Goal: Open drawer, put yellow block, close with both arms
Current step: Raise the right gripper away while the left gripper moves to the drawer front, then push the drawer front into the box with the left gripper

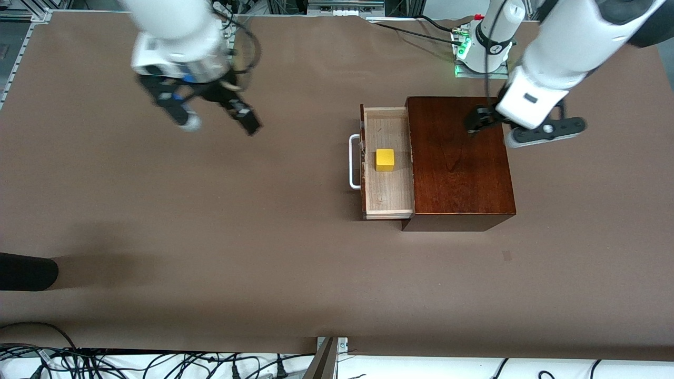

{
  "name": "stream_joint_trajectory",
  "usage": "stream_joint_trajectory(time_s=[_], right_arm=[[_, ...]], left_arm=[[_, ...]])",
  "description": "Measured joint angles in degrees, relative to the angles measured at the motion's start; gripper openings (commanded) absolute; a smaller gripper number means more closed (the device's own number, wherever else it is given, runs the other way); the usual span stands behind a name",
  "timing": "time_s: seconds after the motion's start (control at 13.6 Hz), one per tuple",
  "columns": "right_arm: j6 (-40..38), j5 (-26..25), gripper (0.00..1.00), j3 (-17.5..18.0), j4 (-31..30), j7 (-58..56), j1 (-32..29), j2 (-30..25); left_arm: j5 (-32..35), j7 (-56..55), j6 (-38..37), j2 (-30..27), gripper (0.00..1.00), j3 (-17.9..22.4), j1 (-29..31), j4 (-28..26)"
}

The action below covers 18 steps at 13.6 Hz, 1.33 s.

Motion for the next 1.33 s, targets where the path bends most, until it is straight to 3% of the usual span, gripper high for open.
stream_joint_trajectory(time_s=[0.15, 0.37, 0.59, 0.96, 1.03, 1.11, 1.33], right_arm=[[-0.49, 0.0, 1.0, -5.34, -5.27, -11.16, -0.09, -4.49], [-0.81, -0.01, 1.0, -11.62, -7.97, -25.74, -0.11, -6.18], [-2.4, -0.99, 1.0, -14.26, -8.51, -35.12, -0.08, -6.14], [-6.74, -1.83, 1.0, -17.63, -8.96, -52.53, -1.86, -5.99], [-7.17, -1.84, 1.0, -15.56, -9.1, -55.36, -4.92, -5.97], [-7.42, -1.84, 1.0, -11.06, -9.25, -56.78, -9.66, -5.94], [-6.93, -3.77, 1.0, 6.46, -11.36, -57.44, -25.1, -6.01]], left_arm=[[0.0, -5.24, 0.33, 2.76, 1.0, -0.88, -2.65, 1.68], [0.11, -16.77, 4.89, 6.08, 1.0, -0.8, -10.2, 2.53], [0.29, -27.69, 7.23, 10.31, 1.0, -0.72, -15.93, 4.43], [3.09, -45.65, 11.41, 21.87, 1.0, -0.61, -23.92, 13.13], [3.61, -48.62, 12.36, 24.45, 1.0, -0.38, -25.04, 14.95], [3.85, -51.01, 13.18, 26.99, 1.0, 0.22, -26.07, 16.84], [4.06, -56.08, 14.57, 33.6, 1.0, 2.83, -28.51, 21.88]])
